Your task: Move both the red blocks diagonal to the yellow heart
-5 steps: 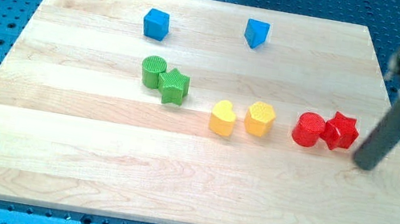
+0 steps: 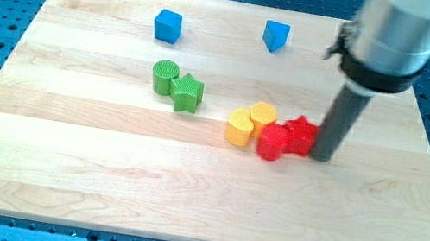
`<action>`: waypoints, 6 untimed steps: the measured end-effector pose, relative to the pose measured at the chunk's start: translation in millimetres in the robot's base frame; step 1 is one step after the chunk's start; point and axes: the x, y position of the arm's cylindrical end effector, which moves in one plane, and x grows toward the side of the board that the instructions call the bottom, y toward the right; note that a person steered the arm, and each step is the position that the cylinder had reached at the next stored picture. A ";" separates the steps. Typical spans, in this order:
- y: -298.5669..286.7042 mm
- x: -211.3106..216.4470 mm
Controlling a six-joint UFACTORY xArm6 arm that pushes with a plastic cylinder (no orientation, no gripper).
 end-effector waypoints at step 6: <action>-180.6 -8.9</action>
